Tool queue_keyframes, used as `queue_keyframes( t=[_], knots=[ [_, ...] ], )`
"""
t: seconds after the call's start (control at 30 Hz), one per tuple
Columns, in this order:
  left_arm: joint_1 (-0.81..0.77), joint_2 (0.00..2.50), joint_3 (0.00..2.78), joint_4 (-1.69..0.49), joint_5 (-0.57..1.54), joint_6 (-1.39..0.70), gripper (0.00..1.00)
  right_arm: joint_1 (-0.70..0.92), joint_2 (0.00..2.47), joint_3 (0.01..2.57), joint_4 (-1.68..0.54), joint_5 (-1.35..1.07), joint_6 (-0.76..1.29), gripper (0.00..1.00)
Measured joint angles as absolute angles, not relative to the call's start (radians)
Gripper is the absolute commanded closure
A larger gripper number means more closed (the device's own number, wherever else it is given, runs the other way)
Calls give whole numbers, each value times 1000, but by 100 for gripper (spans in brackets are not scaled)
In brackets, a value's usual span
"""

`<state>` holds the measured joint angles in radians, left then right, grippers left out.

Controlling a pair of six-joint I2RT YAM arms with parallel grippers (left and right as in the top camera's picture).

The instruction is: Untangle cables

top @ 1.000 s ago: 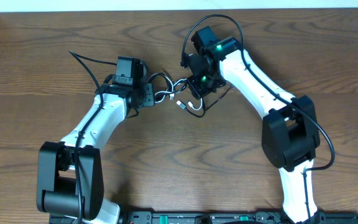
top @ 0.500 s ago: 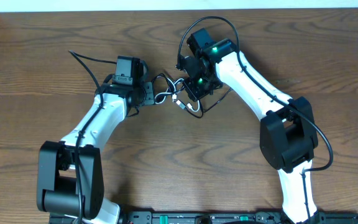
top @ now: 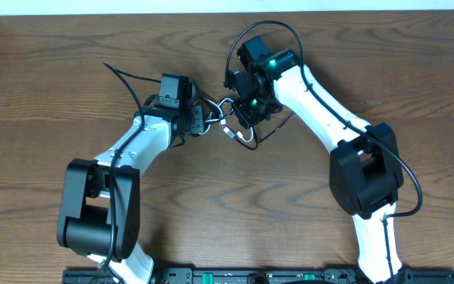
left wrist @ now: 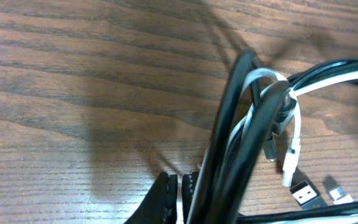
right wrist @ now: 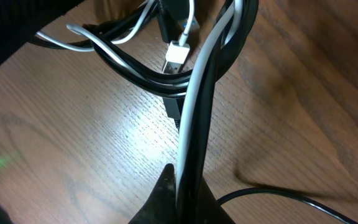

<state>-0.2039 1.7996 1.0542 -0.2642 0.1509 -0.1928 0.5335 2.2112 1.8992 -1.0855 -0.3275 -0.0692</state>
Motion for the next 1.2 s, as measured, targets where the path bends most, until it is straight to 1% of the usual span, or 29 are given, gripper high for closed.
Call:
queue_keyframes(
  t=[0.23,0.53,0.7,1.03,1.2],
  knots=[
    [-203,1760,1054,-316,151,-191,93,533,2211,1898,-1087,-329,-69,98],
    [-203,1497,1054,-408,136,-191,93,533,2211,1817,-1025,-341,-68,99],
    [-203,1498,1053,-429,17,-242,92,535,2211,1768,-967,-347,-52,98],
    [-203,1519,1029,-461,-194,-398,92,535,2211,1669,-841,-350,75,98],
    [-203,1519,1029,-467,-262,-447,91,537,2211,1634,-816,-354,97,98]
  ],
)
